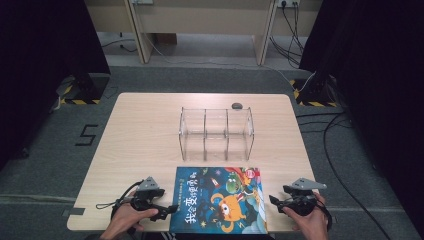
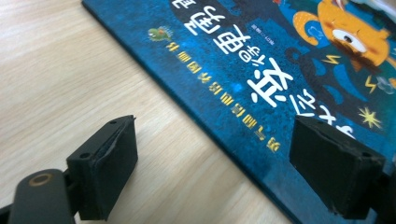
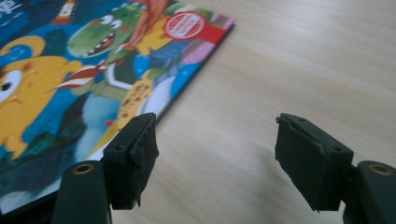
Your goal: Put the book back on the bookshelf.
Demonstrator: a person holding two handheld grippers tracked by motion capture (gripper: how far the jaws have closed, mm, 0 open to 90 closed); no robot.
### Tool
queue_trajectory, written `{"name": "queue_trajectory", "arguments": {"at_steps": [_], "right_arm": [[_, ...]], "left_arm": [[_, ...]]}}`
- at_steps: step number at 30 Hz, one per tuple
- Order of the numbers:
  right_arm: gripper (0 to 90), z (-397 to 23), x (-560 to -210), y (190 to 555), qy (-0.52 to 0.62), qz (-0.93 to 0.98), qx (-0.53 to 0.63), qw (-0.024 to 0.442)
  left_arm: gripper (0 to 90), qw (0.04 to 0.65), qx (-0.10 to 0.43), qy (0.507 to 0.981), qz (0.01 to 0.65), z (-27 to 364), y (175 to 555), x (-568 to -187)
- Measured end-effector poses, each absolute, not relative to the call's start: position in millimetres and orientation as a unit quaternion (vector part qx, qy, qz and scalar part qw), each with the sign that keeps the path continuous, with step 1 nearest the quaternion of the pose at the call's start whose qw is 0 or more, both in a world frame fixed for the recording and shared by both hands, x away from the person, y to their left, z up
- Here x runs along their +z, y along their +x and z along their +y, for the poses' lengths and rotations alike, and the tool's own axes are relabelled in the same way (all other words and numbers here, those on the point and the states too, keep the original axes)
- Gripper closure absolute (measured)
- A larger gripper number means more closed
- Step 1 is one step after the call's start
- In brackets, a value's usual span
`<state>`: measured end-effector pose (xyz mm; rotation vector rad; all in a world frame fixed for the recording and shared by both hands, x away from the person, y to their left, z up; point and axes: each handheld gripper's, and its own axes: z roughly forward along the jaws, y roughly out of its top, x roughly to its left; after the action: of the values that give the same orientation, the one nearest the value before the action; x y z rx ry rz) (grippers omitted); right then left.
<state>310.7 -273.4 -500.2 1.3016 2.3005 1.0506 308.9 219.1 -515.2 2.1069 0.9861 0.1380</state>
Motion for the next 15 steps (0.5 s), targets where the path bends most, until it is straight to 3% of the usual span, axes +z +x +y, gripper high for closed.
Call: {"name": "queue_trajectory", "arguments": {"at_steps": [6, 15], "right_arm": [[29.1, -278.7, -502.8, 313.7, 0.461, 0.795, 0.368, 0.143], [29.2, -275.6, -502.0, 314.3, 0.455, 0.795, 0.377, 0.136]], "left_arm": [[15.0, 0.368, 0.081, 0.836, 0.398, 221.7, 309.8, -513.6], [14.5, 0.369, 0.080, 0.833, 0.404, 222.1, 309.2, -513.5]]}}
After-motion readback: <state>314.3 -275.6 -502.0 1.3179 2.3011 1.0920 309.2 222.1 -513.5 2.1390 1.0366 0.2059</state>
